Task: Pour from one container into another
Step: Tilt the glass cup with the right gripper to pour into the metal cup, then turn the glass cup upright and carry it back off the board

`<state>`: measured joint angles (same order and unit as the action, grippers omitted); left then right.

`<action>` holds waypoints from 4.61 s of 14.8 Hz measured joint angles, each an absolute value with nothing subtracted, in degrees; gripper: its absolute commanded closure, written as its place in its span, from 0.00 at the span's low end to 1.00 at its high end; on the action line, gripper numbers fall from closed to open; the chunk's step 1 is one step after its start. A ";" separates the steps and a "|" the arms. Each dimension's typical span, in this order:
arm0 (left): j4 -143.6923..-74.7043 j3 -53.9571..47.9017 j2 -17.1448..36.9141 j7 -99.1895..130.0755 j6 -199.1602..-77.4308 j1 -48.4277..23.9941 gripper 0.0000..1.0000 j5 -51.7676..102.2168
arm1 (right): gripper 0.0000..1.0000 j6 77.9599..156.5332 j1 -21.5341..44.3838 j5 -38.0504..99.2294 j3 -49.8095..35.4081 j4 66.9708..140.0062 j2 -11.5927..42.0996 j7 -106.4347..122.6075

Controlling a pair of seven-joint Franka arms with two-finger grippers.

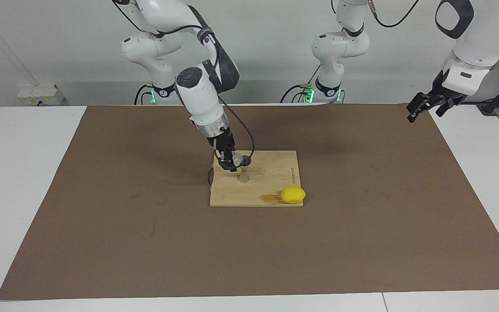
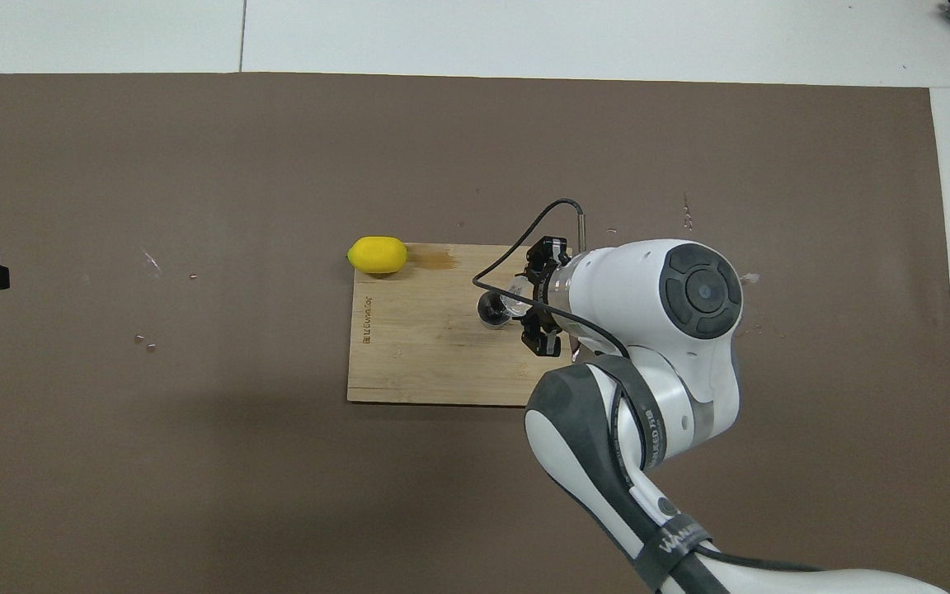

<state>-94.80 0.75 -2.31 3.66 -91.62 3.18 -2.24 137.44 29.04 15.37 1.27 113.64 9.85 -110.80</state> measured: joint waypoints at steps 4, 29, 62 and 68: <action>-94.80 0.71 -2.31 5.86 -91.86 3.14 0.00 -1.22 | 1.00 137.44 30.00 11.10 1.28 113.57 9.85 -111.85; -94.81 -1.16 -2.31 6.74 -92.28 -0.39 0.00 1.90 | 1.00 137.43 31.14 3.38 1.29 113.37 9.85 -115.17; -94.81 -1.11 -2.31 6.95 -92.35 -0.39 0.00 1.90 | 1.00 137.27 24.55 20.23 1.86 113.46 10.42 -112.85; -94.81 -1.06 -2.32 6.96 -92.47 -0.39 0.00 1.90 | 1.00 133.36 17.93 30.37 1.96 114.77 10.43 -97.99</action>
